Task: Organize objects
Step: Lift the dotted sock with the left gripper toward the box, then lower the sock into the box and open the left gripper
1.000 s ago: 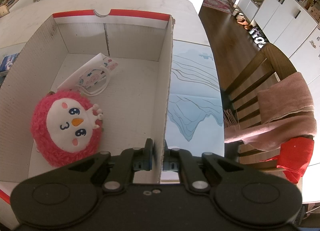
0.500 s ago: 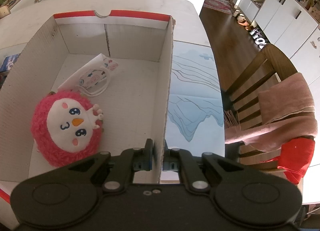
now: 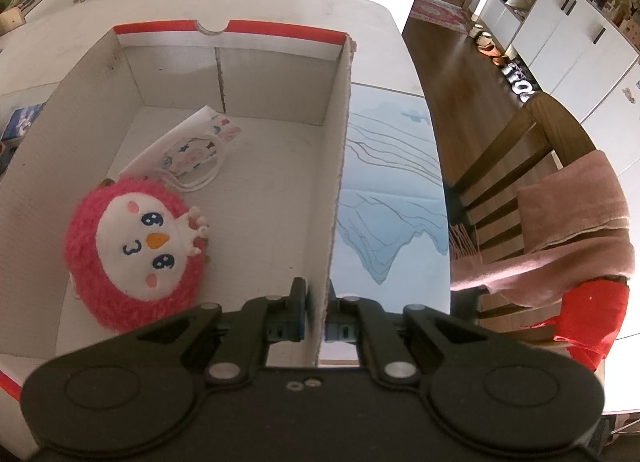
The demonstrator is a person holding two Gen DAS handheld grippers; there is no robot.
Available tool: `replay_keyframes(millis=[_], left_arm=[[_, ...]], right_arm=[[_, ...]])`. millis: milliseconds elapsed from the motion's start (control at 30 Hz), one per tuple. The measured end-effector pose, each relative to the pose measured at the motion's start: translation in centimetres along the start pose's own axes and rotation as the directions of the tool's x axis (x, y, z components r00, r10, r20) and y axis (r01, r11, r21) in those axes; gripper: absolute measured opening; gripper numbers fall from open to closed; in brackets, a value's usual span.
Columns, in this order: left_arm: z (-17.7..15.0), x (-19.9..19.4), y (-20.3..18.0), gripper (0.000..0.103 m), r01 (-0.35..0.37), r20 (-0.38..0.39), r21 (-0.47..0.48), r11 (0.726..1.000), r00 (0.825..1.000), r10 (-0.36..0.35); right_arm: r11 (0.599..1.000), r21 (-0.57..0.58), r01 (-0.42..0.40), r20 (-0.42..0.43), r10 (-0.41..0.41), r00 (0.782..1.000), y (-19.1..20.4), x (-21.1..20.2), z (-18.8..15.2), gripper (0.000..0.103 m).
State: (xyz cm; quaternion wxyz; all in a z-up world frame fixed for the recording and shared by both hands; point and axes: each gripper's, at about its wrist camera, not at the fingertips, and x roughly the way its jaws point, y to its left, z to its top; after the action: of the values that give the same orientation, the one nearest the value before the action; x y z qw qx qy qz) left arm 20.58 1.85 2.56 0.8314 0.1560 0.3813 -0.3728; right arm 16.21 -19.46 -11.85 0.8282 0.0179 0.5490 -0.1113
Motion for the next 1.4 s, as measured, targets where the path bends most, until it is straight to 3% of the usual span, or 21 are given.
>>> replay_keyframes(millis=[333,700,1033,1300,1400], left_arm=[[3.7,6.6,-7.3,0.009,0.106,-0.079,0.159,0.982,0.992,-0.094],[4.0,14.4,-11.1,0.009,0.082,-0.212,0.305,0.949,0.977,-0.017],[2.6,19.1,-11.8,0.009,0.083,-0.316,0.298,0.951,0.949,0.016],[2.3,19.0,-11.6,0.013,0.101,-0.332,0.281,0.954,0.943,-0.002],[2.3,18.4,-11.1,0.021,0.101,-0.327,0.261,0.96,0.945,-0.01]], right_arm=[[1.0,-0.004,-0.007,0.005,0.007,1.0,-0.1,0.0,-0.1,0.004],[0.999,-0.029,-0.025,0.009,0.025,1.0,-0.2,0.1,-0.3,0.004],[0.999,-0.027,-0.037,0.006,0.037,0.999,-0.3,0.1,-0.6,0.003],[0.999,-0.021,-0.042,0.006,0.042,0.999,-0.4,0.1,-0.5,0.003],[0.999,-0.021,-0.042,0.006,0.042,0.999,-0.4,0.1,-0.5,0.003]])
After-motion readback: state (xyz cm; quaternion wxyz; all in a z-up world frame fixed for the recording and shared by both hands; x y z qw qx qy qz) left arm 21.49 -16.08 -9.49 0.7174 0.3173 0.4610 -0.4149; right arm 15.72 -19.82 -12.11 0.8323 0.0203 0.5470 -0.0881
